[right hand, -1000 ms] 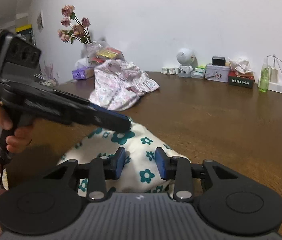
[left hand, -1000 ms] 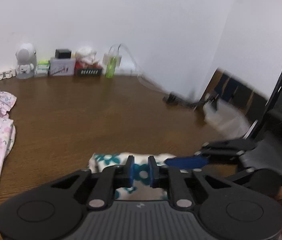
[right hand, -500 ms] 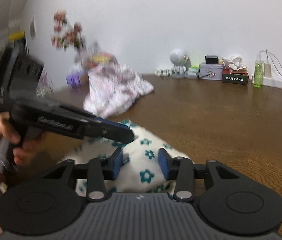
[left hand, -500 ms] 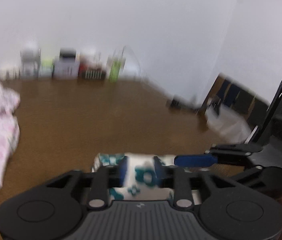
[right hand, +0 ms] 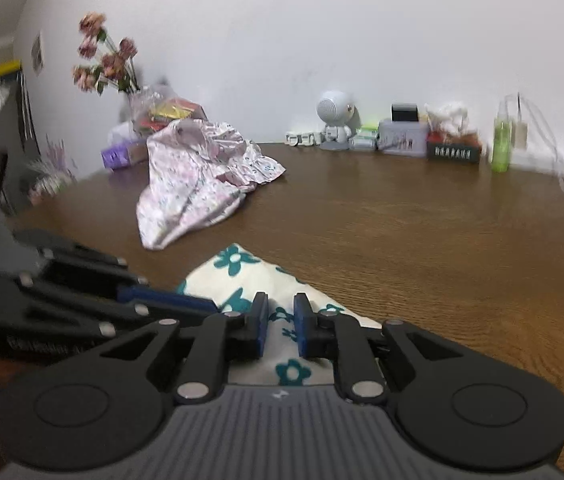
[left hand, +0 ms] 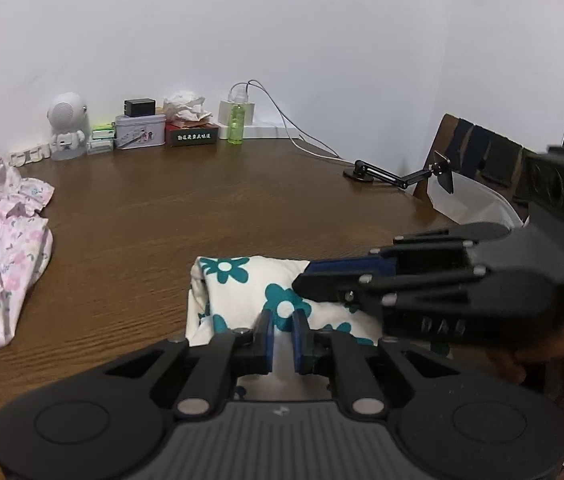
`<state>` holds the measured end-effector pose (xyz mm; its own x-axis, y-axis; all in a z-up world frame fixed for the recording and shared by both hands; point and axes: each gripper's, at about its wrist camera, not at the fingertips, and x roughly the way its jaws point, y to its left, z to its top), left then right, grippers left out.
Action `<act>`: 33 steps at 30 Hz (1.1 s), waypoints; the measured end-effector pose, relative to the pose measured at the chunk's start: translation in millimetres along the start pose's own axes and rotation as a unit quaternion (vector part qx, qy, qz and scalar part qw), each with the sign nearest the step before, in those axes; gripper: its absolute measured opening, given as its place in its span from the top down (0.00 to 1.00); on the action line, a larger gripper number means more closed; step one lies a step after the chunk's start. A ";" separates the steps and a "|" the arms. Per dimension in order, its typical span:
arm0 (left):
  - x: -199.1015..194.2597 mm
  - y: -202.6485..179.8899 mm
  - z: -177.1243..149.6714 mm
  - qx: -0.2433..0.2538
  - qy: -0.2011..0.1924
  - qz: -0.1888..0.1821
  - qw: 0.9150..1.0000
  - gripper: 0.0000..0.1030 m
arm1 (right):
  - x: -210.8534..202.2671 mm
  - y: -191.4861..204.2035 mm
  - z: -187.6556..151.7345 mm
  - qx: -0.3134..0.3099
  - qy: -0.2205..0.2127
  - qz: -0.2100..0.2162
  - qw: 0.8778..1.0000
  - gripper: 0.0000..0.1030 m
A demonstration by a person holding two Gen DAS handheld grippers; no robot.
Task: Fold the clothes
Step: 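Fold the bundle over with both tools and press it flat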
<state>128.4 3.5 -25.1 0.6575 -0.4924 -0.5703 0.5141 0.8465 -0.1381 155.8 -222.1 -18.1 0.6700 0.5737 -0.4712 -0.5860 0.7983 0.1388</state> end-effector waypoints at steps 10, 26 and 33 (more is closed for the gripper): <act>-20.4 15.0 42.1 -0.023 -0.040 -0.015 0.999 0.87 | -44.4 7.4 8.8 0.027 -0.049 0.008 0.998 0.84; -14.5 22.4 41.4 -0.034 -0.025 -0.022 0.999 0.70 | -49.9 20.7 -10.1 0.034 -0.005 -0.006 0.999 0.78; -34.6 -10.5 11.6 0.035 0.027 -0.022 0.999 0.87 | -53.0 45.3 -11.7 -0.015 0.032 -0.014 0.999 0.71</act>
<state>106.6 9.2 5.5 0.6031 -0.5159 -0.6084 0.5812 0.8066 -0.1078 88.4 -218.5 3.0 0.6563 0.5369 -0.5300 -0.5813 0.8077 0.0984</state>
